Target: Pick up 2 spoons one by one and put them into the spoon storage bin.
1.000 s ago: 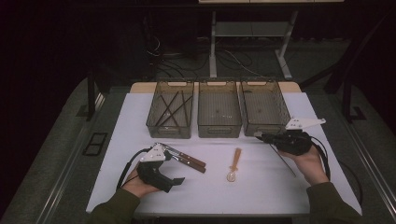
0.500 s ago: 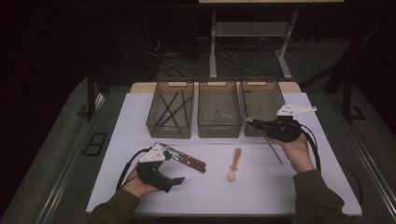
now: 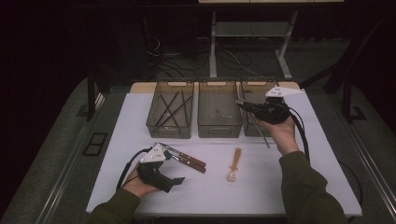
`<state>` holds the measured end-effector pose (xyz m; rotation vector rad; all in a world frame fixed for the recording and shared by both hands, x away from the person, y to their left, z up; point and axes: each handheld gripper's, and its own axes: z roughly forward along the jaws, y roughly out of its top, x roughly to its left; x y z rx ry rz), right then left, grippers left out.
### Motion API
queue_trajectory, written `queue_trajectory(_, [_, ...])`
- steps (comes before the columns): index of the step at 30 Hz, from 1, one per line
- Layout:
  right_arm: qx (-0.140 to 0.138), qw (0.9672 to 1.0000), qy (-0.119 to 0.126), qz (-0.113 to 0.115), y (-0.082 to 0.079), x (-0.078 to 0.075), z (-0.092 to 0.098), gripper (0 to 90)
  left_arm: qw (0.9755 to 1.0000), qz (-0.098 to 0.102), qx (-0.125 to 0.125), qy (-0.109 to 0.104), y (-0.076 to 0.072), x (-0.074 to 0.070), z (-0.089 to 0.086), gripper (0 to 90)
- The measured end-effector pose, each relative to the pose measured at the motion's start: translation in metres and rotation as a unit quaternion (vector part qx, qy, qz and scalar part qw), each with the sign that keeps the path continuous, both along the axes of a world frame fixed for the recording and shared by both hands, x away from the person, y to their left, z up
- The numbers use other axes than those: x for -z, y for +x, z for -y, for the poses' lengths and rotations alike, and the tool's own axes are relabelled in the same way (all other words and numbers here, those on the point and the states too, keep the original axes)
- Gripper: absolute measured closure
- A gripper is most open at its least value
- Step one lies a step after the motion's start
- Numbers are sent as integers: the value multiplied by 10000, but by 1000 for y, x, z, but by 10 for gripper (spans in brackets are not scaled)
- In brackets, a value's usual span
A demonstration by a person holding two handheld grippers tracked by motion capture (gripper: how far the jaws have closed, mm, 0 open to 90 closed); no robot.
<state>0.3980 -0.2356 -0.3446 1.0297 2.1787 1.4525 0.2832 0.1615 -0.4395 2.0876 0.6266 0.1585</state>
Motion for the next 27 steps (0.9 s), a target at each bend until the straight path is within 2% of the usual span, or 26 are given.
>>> queue_trajectory(11, [225,9997,87,9,36,-11,-25,867,10000,23,28,0,1,0,0,0])
queue_trajectory(17, [315,9995,49,8,54,-15,-39,867,10000,10,76,-20,-1,0,1,0])
queue_trajectory(22, [387,9992,89,46,66,-16,-50,867,9999,55,124,-9,0,0,1,0])
queue_trajectory(27, [457,9989,27,53,78,-15,-60,867,9999,65,131,-10,-1,0,1,0])
